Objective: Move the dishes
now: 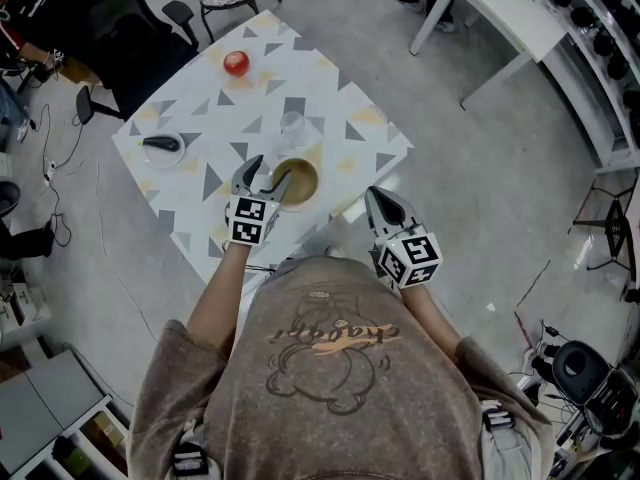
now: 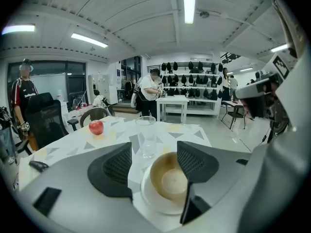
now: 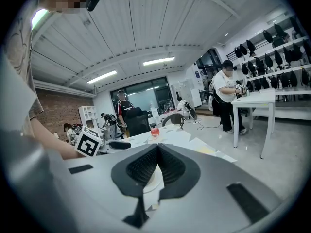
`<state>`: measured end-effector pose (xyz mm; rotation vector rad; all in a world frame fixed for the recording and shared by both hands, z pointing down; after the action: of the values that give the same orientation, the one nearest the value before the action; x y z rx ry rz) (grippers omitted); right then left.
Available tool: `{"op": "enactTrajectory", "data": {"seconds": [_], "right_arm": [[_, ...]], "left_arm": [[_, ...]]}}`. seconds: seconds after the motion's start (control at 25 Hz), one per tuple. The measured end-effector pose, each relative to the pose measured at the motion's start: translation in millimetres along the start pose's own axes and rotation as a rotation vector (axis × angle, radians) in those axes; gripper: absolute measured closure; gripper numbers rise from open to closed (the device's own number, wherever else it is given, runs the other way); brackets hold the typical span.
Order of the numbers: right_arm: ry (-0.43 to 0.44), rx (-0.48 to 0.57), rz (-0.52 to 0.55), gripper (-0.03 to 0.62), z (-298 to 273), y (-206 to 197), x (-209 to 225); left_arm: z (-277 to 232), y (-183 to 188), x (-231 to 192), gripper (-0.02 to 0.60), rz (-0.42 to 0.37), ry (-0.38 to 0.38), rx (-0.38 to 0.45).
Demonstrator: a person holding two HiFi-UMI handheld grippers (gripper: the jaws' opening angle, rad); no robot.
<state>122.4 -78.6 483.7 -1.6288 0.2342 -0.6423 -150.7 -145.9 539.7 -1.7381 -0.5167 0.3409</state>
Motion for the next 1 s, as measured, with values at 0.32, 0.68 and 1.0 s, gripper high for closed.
{"op": "enactTrajectory", "data": {"seconds": [0.32, 0.68, 1.0], "right_arm": [[-0.013, -0.01, 0.002, 0.591, 5, -1, 3], [-0.032, -0.013, 0.008, 0.591, 8, 0, 8], [-0.047, -0.017, 0.009, 0.591, 11, -1, 12]], "left_arm": [[3, -39, 2, 0.29, 0.071, 0.016, -0.106], [-1, -65, 2, 0.387, 0.177, 0.036, -0.199], [-7, -72, 0, 0.484, 0.231, 0.033, -0.247]]}}
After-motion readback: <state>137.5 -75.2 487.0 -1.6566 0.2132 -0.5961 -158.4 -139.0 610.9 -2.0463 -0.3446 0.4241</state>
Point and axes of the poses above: the fingertips, and each gripper's own axes: z backward along the fingers, x to its right, y out of its top, the point moved 8 cm from there along z, backward along the fingers, and after that the axes turned 15 degrees about x, right-handed, at the moved point
